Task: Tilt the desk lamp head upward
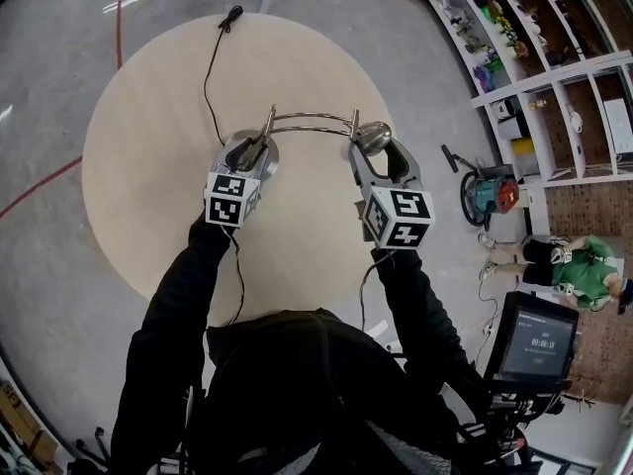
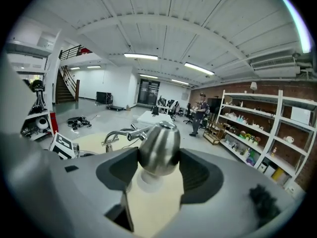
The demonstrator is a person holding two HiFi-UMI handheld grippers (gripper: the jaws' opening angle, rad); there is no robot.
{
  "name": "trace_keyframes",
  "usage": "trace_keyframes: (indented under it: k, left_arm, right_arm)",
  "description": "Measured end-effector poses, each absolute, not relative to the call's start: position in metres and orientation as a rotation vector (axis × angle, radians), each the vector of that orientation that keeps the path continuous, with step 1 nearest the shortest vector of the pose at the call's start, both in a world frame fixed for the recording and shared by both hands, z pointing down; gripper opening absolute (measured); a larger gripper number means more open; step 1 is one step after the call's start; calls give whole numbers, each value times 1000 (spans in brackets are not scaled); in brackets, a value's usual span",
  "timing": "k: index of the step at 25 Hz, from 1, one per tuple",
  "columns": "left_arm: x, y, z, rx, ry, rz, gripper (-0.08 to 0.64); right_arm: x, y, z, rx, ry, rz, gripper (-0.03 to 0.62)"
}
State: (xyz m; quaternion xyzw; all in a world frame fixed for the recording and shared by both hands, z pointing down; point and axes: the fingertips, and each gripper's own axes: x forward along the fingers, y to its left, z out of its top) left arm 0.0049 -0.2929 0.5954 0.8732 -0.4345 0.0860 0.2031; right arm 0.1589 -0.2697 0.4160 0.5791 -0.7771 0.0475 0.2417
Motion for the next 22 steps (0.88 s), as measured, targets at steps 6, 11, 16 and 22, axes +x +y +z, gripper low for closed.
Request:
trace_keyframes:
  k: [6, 11, 16, 22]
  left_arm:
    - [-25, -290, 615, 2395, -1202, 216, 155]
    - [-35, -284, 654, 2335, -1213, 324, 155]
    - [-37, -280, 680, 2301, -1185, 432, 155]
    - [-38, -280, 708, 2302, -1194, 599, 143]
  right_arm:
    - [143, -275, 402, 1576, -2106, 68, 275]
    - [151, -275, 398, 1570, -2085, 60, 275]
    - [149, -280, 390, 1570, -2061, 39, 275]
    - [143, -285, 378, 1557, -2037, -29, 275]
